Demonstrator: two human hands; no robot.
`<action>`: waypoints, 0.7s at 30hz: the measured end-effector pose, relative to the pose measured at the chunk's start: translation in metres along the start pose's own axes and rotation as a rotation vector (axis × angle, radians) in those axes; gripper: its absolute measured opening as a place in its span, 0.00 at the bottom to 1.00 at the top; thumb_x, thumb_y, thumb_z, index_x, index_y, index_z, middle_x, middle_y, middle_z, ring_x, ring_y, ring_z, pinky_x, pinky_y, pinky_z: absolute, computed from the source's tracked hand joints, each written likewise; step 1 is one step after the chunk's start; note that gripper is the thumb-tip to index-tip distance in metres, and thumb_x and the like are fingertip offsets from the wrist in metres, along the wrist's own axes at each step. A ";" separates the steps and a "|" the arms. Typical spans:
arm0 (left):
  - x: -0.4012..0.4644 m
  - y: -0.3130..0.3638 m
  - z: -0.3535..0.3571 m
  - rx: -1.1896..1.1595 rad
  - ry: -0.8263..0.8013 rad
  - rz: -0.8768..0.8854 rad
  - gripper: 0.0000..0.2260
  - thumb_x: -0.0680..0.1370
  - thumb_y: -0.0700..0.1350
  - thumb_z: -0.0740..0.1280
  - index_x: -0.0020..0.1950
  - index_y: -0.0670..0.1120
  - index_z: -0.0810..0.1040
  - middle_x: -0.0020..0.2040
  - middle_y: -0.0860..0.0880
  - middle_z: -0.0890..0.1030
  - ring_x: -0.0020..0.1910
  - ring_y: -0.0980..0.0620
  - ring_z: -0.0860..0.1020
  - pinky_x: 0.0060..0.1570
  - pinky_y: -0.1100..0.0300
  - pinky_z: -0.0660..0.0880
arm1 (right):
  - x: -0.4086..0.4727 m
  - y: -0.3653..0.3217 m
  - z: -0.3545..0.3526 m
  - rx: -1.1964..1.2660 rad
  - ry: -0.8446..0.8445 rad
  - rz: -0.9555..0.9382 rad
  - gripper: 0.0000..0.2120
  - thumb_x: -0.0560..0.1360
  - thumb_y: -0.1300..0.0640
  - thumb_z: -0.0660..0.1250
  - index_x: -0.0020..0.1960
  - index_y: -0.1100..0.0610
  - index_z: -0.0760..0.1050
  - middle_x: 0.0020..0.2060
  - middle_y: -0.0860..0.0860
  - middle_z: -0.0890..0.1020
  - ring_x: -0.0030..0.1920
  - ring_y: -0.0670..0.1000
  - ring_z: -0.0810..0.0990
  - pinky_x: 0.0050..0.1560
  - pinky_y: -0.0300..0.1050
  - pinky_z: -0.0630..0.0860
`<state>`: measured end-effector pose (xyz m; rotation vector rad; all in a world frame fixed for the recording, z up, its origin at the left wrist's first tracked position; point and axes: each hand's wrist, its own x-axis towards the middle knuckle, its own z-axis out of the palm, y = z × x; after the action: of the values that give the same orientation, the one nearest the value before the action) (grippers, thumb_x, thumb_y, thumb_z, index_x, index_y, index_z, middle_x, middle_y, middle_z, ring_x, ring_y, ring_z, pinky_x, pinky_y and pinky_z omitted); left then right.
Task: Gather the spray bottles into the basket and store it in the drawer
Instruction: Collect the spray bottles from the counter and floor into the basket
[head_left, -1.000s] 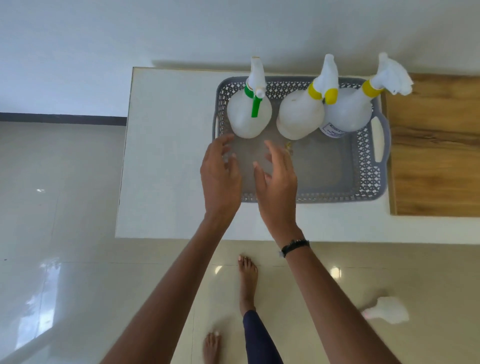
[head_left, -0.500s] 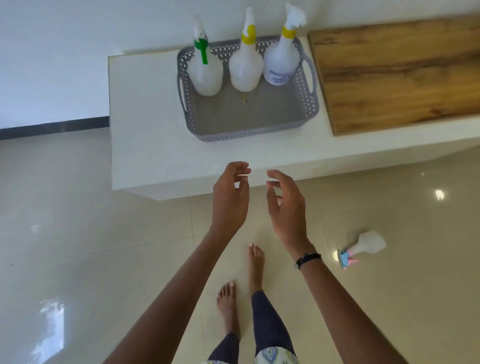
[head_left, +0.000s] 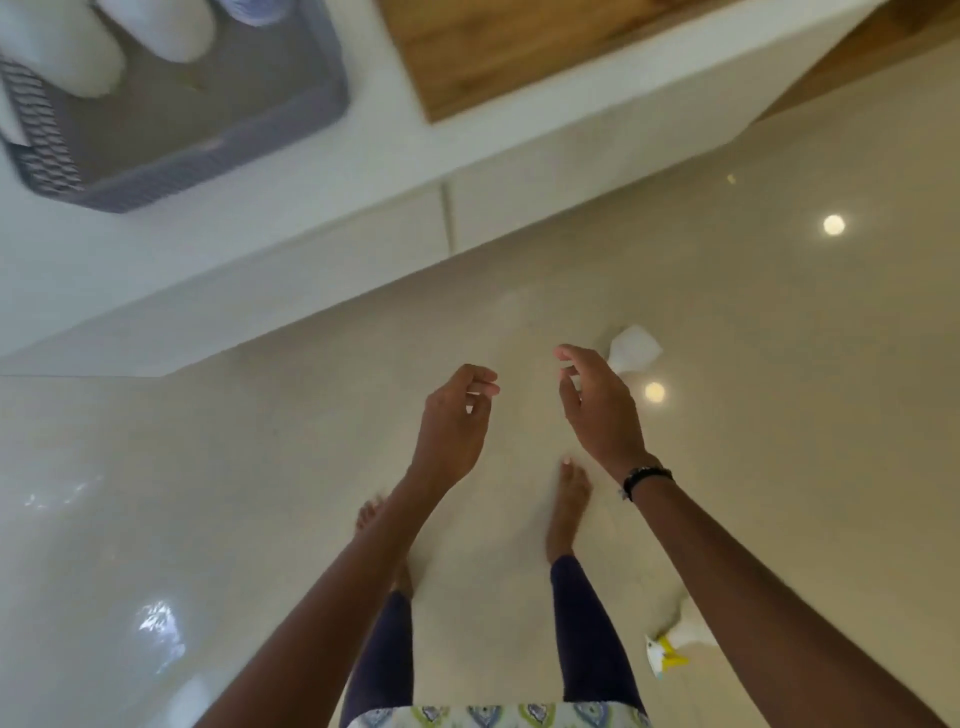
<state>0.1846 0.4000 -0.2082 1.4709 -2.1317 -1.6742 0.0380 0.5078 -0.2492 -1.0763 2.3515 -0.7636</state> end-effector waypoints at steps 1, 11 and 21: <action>0.003 -0.001 0.022 0.008 -0.022 -0.016 0.11 0.78 0.31 0.60 0.56 0.40 0.77 0.50 0.45 0.83 0.46 0.53 0.79 0.45 0.73 0.71 | -0.003 0.025 -0.008 -0.037 -0.025 0.023 0.15 0.77 0.66 0.59 0.62 0.57 0.73 0.58 0.51 0.79 0.55 0.52 0.79 0.52 0.41 0.76; 0.058 -0.042 0.202 0.079 -0.171 -0.275 0.11 0.79 0.35 0.59 0.58 0.40 0.77 0.55 0.44 0.82 0.37 0.56 0.75 0.33 0.77 0.69 | 0.007 0.206 -0.030 -0.333 -0.304 0.049 0.24 0.73 0.66 0.66 0.68 0.58 0.67 0.66 0.54 0.72 0.62 0.55 0.73 0.51 0.49 0.78; 0.172 -0.104 0.312 0.244 -0.231 -0.143 0.11 0.78 0.33 0.63 0.60 0.36 0.73 0.57 0.40 0.79 0.52 0.45 0.79 0.43 0.66 0.70 | 0.072 0.333 0.074 -0.703 -0.316 -0.129 0.38 0.62 0.70 0.72 0.70 0.57 0.66 0.71 0.57 0.69 0.70 0.59 0.68 0.66 0.65 0.66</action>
<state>-0.0171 0.5112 -0.4986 1.5962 -2.4835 -1.7606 -0.1414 0.6108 -0.5299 -1.4993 2.3187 0.2317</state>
